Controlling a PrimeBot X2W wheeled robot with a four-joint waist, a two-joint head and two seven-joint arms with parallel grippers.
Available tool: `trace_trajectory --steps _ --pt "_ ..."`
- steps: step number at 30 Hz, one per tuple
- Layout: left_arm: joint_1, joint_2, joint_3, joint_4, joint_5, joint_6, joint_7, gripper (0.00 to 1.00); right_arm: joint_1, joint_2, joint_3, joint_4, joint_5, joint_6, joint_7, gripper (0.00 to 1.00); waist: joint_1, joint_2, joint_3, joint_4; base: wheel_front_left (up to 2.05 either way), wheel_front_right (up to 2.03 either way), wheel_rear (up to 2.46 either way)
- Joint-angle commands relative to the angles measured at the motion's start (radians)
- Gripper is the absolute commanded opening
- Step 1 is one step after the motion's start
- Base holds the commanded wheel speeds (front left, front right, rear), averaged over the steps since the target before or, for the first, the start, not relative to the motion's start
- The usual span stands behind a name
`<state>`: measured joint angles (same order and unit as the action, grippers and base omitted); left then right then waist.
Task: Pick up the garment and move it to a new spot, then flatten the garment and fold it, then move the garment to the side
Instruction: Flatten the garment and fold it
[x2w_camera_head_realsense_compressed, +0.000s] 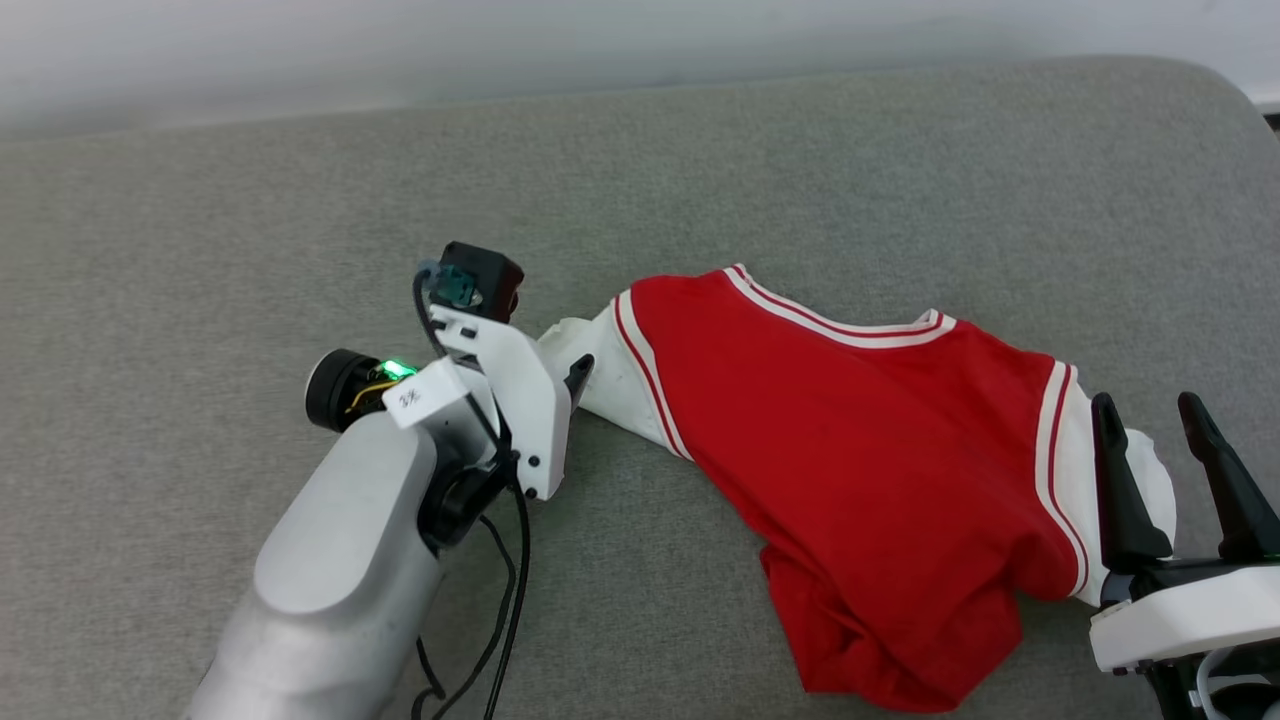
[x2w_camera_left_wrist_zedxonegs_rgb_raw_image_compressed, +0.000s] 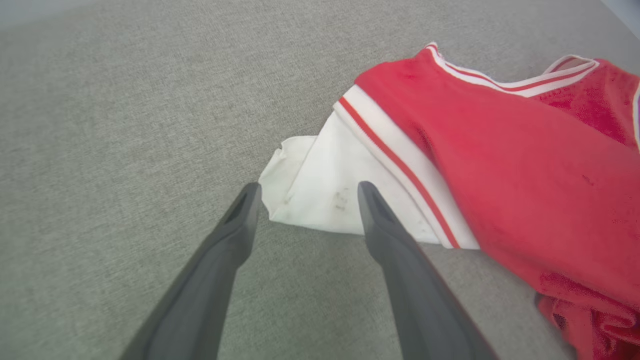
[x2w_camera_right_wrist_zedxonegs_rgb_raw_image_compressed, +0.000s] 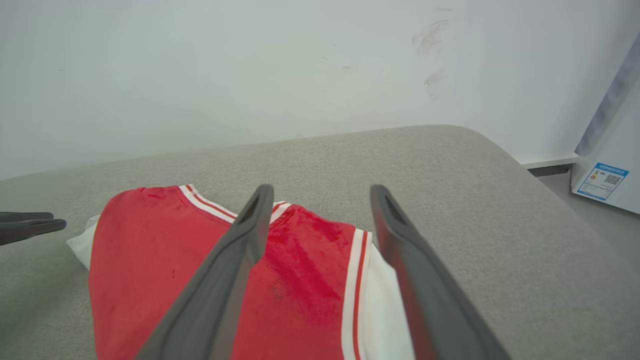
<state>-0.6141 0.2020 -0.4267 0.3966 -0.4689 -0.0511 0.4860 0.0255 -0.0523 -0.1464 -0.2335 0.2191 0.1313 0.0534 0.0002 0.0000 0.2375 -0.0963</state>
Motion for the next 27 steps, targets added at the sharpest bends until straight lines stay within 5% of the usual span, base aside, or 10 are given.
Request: trace_trajectory --steps 1,12,13,15,27 --pt "-0.037 -0.009 -0.01 0.038 0.008 -0.007 0.018 1.0 -0.02 0.003 0.003 0.008 0.012 -0.001 -0.009 1.0 -0.0002 0.0 0.031 -0.024 0.0 0.0 0.0" --pt "-0.126 -0.037 -0.135 0.295 0.044 -0.051 0.188 1.0 -0.039 0.003 -0.005 0.047 0.048 -0.001 -0.029 1.0 -0.0002 0.0 0.076 -0.054 0.0 0.0 0.0" --pt "-0.124 -0.042 -0.15 0.308 0.044 -0.055 0.203 0.5 -0.039 0.003 -0.007 0.049 0.049 -0.001 -0.028 1.0 -0.0002 0.0 0.077 -0.055 0.0 0.0 0.0" --pt "-0.115 -0.046 -0.174 0.331 0.039 -0.068 0.224 0.0 -0.04 0.003 -0.01 0.05 0.054 -0.001 -0.025 1.0 -0.0002 0.0 0.079 -0.057 0.0 0.0 0.0" --pt "-0.113 0.011 -0.164 0.296 0.052 -0.045 0.026 0.0 -0.038 0.003 -0.009 0.076 0.05 -0.001 -0.009 1.0 -0.0002 0.0 0.013 -0.032 0.0 0.0 0.0"
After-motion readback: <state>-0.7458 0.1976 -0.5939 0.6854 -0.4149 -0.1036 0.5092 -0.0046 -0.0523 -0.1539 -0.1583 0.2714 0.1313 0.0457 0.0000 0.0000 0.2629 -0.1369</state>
